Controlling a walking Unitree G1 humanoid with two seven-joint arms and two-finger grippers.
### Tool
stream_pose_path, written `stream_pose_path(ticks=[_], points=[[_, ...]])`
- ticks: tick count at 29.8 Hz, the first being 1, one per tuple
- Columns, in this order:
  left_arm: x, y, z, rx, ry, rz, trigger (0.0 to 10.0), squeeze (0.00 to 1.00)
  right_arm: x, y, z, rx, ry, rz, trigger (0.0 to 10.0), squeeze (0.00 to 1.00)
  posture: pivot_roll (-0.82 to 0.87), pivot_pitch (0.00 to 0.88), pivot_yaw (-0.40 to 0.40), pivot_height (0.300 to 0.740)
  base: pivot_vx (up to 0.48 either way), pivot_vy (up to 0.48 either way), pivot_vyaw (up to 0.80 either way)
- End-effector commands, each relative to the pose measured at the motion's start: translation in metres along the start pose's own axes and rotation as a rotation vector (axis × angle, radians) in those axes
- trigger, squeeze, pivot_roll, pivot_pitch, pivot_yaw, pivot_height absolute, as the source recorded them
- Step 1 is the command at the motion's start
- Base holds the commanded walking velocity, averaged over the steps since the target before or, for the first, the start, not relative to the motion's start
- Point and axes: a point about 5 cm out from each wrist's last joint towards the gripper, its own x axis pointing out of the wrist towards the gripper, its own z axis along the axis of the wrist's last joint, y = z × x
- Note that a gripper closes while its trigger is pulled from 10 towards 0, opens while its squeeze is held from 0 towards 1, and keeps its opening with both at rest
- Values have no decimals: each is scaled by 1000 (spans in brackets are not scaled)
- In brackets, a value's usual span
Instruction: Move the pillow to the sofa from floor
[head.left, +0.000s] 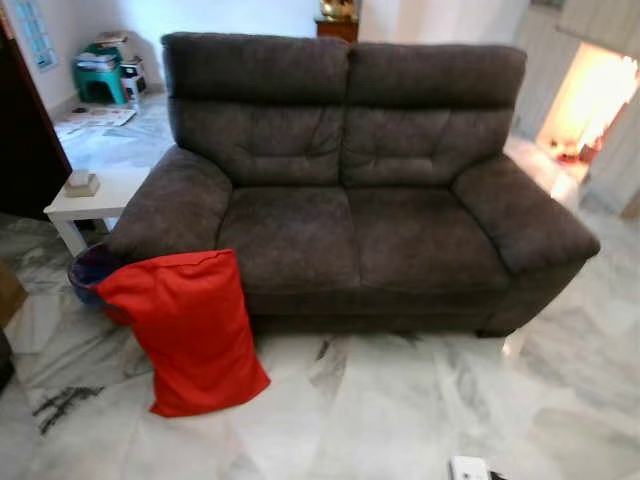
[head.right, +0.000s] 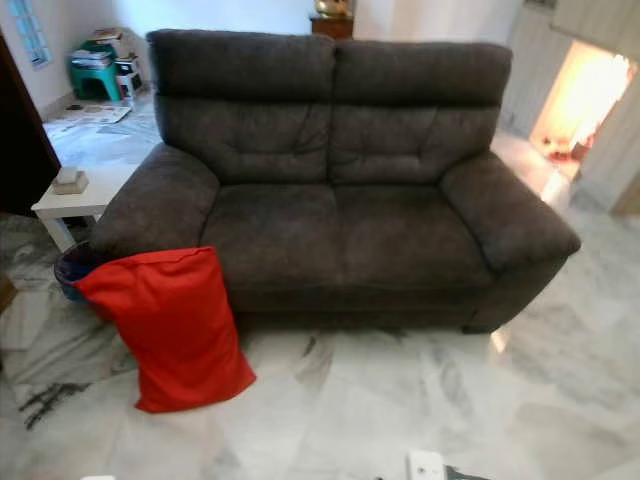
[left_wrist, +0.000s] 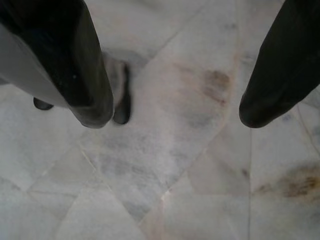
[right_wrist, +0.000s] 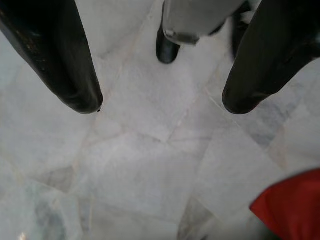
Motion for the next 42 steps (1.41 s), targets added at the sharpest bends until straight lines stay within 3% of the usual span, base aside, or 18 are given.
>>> stream_pose_path(ticks=[1, 17, 30, 42], points=[[-1, 7, 0, 8, 6, 14, 10000, 0, 2, 6, 7, 15, -21, 14, 10000, 0, -36, 15, -16, 740, 0, 251, 0], [-1, 4, 1, 24, -3, -2, 10000, 0, 2, 6, 6, -12, -16, 12, 10000, 0, -36, 15, -7, 740, 0, 0, 0], [0, 7, 4, 35, -9, 3, 10000, 0, 1, 4, 3, 30, -17, 12, 10000, 0, -37, 14, 0, 740, 0, 0, 800], [0, 7, 4, 40, -7, 3, 10000, 0, 1, 2, 3, 4, -6, -12, 10000, 0, -38, 19, -1, 740, 0, 0, 51]])
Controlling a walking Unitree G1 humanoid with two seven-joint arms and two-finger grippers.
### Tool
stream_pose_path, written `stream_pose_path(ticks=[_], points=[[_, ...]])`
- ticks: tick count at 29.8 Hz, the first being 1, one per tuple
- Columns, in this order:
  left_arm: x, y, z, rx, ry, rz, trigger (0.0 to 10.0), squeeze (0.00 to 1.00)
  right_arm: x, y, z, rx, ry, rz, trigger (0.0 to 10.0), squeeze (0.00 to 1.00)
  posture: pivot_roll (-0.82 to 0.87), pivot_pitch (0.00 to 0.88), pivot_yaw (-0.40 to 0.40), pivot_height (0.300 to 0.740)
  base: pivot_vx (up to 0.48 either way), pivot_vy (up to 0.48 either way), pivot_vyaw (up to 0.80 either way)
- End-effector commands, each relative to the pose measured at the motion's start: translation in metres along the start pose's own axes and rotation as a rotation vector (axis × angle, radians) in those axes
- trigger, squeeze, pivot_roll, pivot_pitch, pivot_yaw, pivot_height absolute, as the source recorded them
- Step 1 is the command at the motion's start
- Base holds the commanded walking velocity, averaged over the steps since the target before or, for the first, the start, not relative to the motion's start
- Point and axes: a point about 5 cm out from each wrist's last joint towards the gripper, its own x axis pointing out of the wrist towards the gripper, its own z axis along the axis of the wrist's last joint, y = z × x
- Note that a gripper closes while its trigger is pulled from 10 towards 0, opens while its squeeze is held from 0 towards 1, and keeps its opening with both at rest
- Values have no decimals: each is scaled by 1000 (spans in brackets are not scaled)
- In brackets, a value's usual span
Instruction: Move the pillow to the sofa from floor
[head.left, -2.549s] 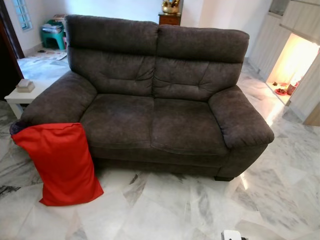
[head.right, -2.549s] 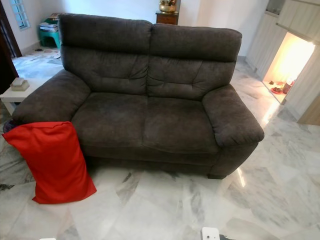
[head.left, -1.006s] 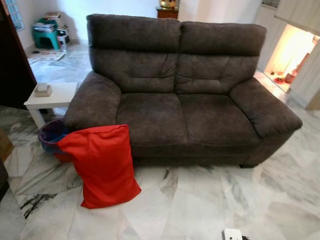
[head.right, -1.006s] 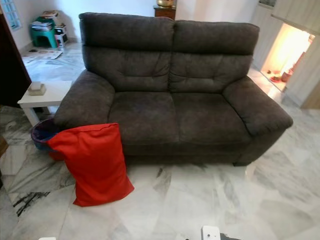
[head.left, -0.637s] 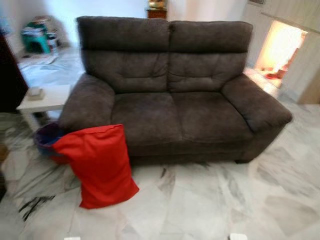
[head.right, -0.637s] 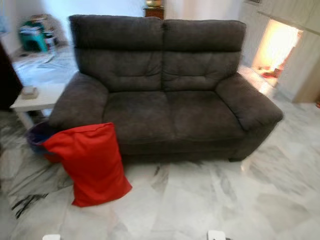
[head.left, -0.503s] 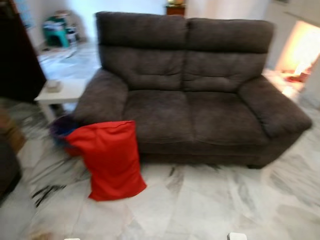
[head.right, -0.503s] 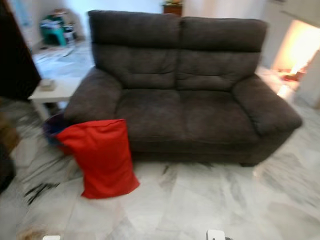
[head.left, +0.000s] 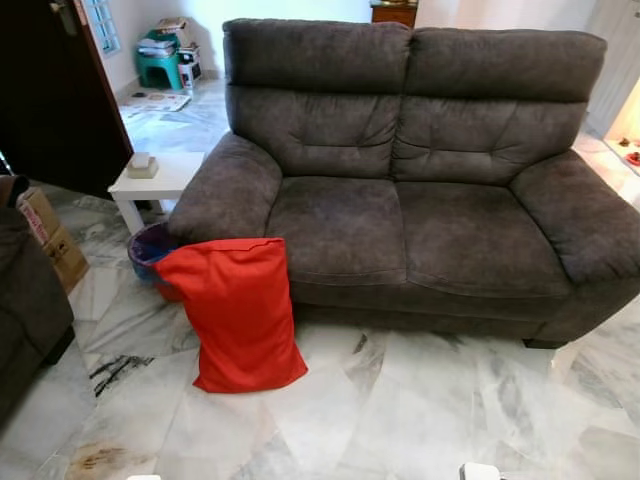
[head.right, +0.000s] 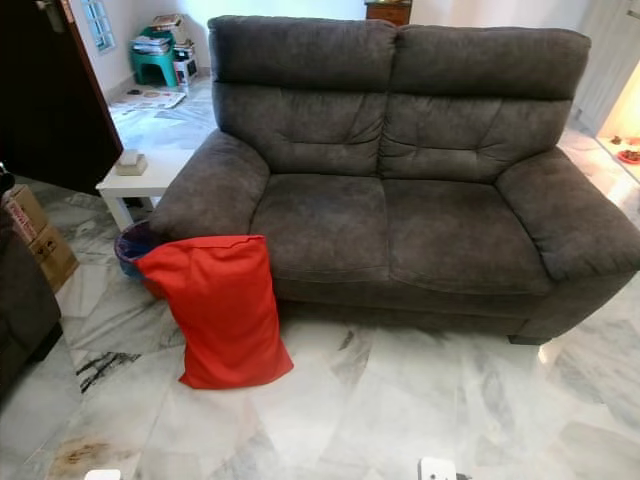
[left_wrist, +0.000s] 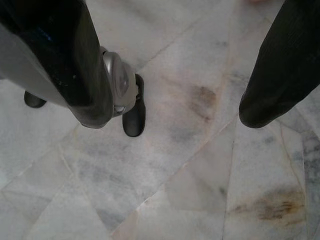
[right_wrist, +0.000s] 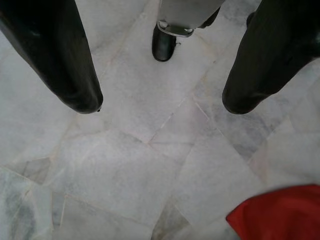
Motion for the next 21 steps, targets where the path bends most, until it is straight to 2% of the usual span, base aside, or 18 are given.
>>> stream_pose_path(ticks=[1, 10, 13, 21], points=[[-2, 2, -6, 6, 22, 4, 10000, 0, 0, 1, -1, -1, 4, 0, 10000, 0, -36, 17, -3, 740, 0, 0, 800], [-2, 1, -8, 0, 27, 3, 10000, 0, 0, 2, 0, 17, -1, 14, 10000, 0, -38, 19, -6, 740, 0, 0, 786], [-2, 1, -8, 1, 28, 5, 10000, 0, 0, 3, -1, 44, 0, 15, 10000, 0, -35, 19, -6, 740, 0, 0, 0], [-2, 5, -6, -3, 20, 18, 10000, 0, 1, 4, 0, 29, 1, 19, 10000, 0, -34, 21, 0, 740, 262, 0, 0]])
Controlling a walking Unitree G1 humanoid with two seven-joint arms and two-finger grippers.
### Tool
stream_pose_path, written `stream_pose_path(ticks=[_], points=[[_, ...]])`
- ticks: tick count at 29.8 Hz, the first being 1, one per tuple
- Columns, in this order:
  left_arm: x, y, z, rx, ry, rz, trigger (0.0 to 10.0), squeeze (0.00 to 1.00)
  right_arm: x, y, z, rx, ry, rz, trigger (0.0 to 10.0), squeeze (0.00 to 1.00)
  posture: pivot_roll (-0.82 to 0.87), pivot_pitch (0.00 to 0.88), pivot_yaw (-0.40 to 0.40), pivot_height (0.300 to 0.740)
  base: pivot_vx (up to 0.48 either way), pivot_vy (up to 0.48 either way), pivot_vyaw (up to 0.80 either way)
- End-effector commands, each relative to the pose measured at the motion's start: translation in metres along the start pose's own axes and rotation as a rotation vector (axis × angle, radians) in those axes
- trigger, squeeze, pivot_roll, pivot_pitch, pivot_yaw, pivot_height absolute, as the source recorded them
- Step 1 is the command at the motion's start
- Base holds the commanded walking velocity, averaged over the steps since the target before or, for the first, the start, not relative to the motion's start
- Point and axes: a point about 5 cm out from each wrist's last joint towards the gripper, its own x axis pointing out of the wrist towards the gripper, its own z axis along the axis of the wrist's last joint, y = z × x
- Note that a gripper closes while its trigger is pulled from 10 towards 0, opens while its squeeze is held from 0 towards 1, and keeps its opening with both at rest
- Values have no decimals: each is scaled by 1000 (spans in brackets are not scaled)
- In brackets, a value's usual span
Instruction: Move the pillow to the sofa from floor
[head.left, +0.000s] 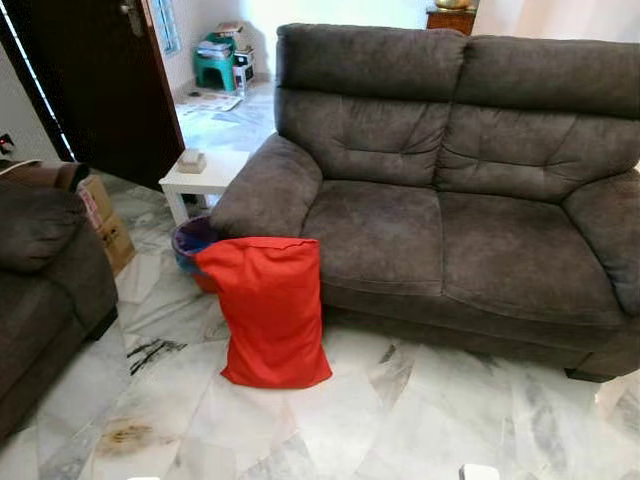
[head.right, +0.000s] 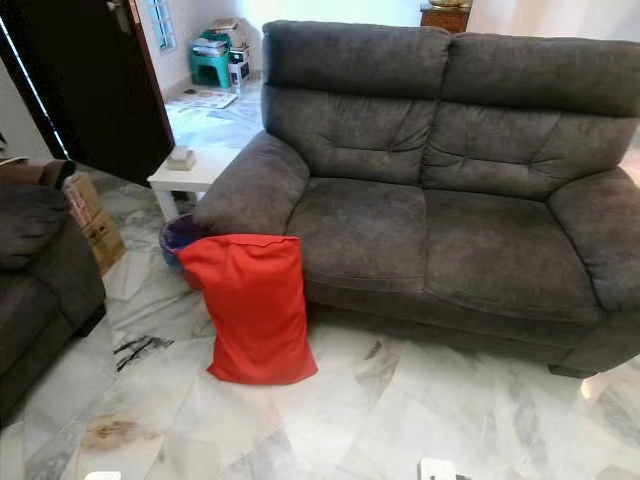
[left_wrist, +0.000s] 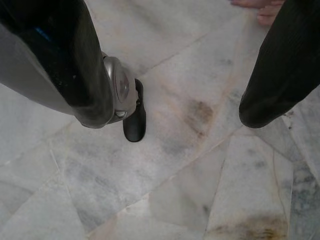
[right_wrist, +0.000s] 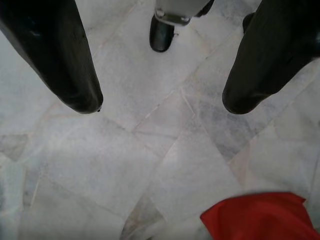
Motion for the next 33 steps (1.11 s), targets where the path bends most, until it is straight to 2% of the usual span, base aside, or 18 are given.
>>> stream_pose_path(ticks=[1, 4, 14, 27, 33], points=[[-1, 5, -2, -5, 9, 16, 10000, 0, 1, 3, 0, -1, 6, 11, 10000, 0, -33, 19, 0, 740, 289, 0, 0], [-1, 5, -1, -2, 5, 15, 10000, 0, 1, 4, 1, -16, 1, 11, 10000, 0, -30, 18, 1, 740, 292, 0, 179], [1, 2, 4, 1, -10, 7, 10000, 0, 1, 6, -1, -12, 12, 17, 10000, 0, -29, 17, 0, 740, 294, 0, 764], [2, -2, 7, 4, -20, -3, 10000, 0, 1, 3, 0, 17, 4, -6, 10000, 0, -26, 13, -2, 740, 294, 0, 0], [2, -2, 9, 5, -27, -5, 10000, 0, 1, 0, 3, -26, -13, -30, 10000, 0, -26, 16, 0, 740, 294, 0, 69]])
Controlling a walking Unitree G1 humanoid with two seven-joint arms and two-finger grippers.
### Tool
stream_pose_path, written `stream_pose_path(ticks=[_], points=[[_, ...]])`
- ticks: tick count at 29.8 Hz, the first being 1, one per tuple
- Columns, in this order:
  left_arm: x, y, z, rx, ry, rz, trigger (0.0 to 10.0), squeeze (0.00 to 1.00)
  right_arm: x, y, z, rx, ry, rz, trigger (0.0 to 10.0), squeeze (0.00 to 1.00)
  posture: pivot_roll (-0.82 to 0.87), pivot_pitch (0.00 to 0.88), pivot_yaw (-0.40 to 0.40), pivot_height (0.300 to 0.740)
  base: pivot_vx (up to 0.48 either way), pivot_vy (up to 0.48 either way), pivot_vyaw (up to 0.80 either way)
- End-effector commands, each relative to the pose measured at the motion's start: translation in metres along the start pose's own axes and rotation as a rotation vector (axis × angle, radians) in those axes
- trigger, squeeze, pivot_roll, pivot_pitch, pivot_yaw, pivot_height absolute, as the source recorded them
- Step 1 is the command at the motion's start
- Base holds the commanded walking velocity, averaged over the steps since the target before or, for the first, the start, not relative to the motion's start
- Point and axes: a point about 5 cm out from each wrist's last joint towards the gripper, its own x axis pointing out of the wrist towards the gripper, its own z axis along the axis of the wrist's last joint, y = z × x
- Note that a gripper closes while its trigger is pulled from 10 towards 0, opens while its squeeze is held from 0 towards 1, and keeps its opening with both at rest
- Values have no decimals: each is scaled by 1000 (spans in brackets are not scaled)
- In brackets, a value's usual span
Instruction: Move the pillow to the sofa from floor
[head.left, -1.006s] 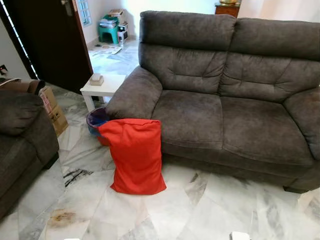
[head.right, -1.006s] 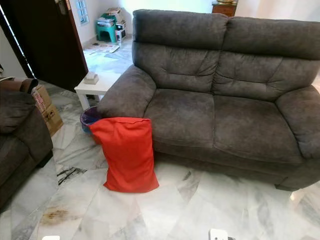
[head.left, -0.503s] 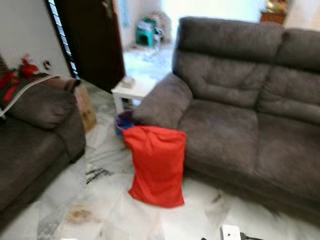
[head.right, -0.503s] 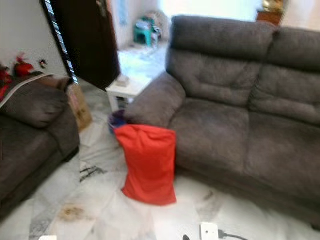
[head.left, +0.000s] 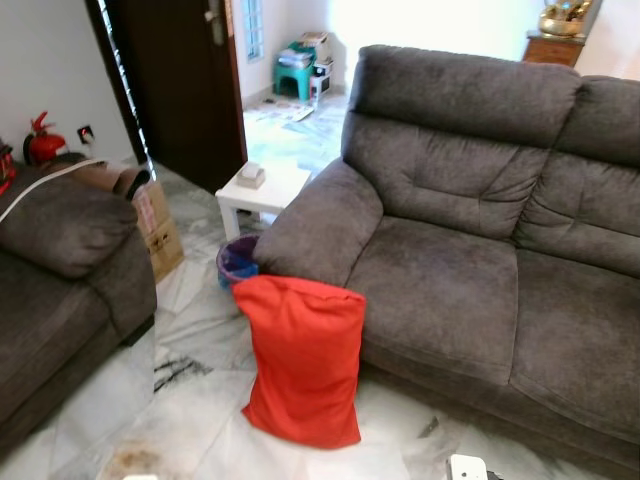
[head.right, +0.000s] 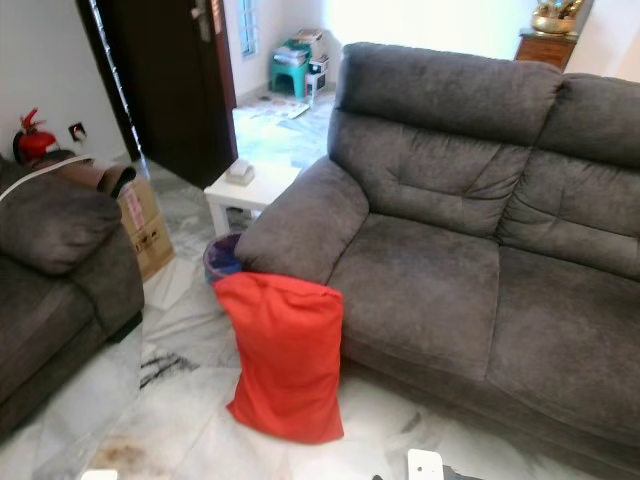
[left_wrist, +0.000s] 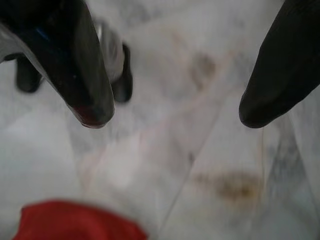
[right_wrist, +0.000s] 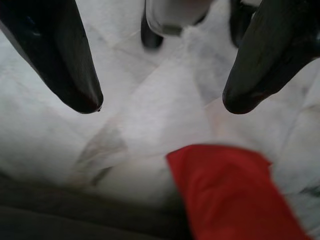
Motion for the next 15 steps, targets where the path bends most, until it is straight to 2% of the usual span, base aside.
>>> stream_pose_path(ticks=[1, 6, 15], points=[[-1, -6, -8, -8, 22, -17, 10000, 0, -2, -8, -3, -13, 2, -33, 10000, 0, -26, 16, 0, 740, 289, 0, 413], [-1, -6, -8, -5, 20, -21, 10000, 0, -2, -9, -3, 11, 5, -37, 10000, 0, -25, 17, -2, 740, 292, 0, 706], [-1, -7, -7, -5, 17, -24, 10000, 0, -2, -11, -2, 29, -7, -59, 10000, 0, -25, 17, -1, 740, 295, 0, 0]])
